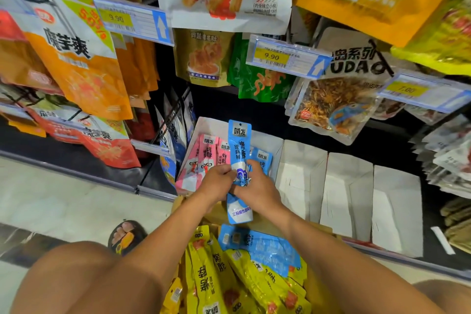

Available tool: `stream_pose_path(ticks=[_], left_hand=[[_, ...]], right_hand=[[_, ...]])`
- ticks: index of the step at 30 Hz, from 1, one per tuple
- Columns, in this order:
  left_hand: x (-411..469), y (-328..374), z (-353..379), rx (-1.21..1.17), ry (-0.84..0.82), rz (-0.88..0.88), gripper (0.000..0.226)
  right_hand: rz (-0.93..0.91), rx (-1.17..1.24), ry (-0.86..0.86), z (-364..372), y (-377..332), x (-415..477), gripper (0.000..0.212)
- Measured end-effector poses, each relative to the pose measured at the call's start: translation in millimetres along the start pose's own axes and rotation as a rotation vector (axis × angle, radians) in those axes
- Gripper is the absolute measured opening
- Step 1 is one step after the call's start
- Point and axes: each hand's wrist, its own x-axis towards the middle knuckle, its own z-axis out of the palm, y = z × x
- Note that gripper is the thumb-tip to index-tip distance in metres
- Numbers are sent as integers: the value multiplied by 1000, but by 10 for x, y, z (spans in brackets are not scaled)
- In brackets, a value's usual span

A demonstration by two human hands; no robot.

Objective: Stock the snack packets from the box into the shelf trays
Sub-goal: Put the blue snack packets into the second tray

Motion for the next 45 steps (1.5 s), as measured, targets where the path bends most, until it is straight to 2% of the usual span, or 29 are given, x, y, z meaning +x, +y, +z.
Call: stream_pose_path(ticks=[3, 5, 9, 12, 16, 21, 35, 45], left_hand=[[22, 6, -14, 24, -11, 6, 25], [4, -7, -44, 124, -40, 84, 31], [-5, -242, -205, 724, 33, 245, 52], [-12, -504, -321, 1138, -59, 153, 57], [-43, -712, -366, 1359, -241, 34, 61], [-72, -733, -352, 1451, -296, -1, 65], [-23, -771, -324, 1456, -334, -79, 71], [-51, -711, -312, 1458, -335, -86, 69]], right_hand=[[6, 48, -28, 7, 34, 102, 75], [27, 69, -19, -24, 76, 217, 71], [135, 25, 34, -148, 219, 526, 78], [220, -96, 31, -162, 372, 747, 86], [292, -215, 9, -39, 558, 958, 87], [327, -270, -4, 164, 751, 1122, 85], [409, -295, -21, 564, 1058, 1331, 87], [347, -334, -61, 472, 984, 1230, 89]])
